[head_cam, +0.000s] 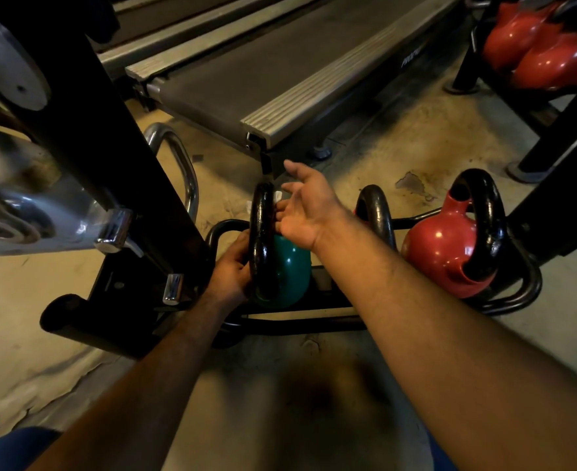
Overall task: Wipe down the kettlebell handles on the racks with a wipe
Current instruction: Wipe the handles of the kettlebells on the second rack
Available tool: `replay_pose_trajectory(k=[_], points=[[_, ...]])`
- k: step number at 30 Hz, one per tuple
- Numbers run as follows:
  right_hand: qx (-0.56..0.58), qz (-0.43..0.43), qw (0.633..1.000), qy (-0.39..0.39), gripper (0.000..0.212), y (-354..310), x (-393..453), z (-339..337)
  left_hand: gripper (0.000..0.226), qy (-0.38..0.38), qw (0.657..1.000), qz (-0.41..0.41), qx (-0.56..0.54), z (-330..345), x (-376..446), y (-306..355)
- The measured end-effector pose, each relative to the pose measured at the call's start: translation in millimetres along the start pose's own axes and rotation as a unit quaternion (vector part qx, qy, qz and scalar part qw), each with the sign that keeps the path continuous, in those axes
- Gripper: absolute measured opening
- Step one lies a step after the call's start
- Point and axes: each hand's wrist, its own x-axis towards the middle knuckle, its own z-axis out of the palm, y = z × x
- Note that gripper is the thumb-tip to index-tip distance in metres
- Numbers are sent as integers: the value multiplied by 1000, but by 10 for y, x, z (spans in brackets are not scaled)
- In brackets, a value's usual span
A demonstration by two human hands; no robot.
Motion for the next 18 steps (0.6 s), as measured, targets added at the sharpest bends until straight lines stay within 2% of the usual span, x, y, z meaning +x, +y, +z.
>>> replay_pose_trajectory(k=[3,5,6,14,18], points=[[-19,3,1000,8,67,-31,41,-9,36,2,1000,1,7,-2,3,3],[-60,2,998,19,32,-45,76,-21,37,0,1000,-4,-5,2,-4,5],[-68,3,997,24,22,-36,94,-35,38,0,1000,-11,-14,3,-7,10],[-2,-29,990,138,30,239,381,-152,43,7,1000,2,4,-5,6,-19],[35,-10,990,139,24,310,458,-116,47,7,1000,13,13,-21,8,-55]])
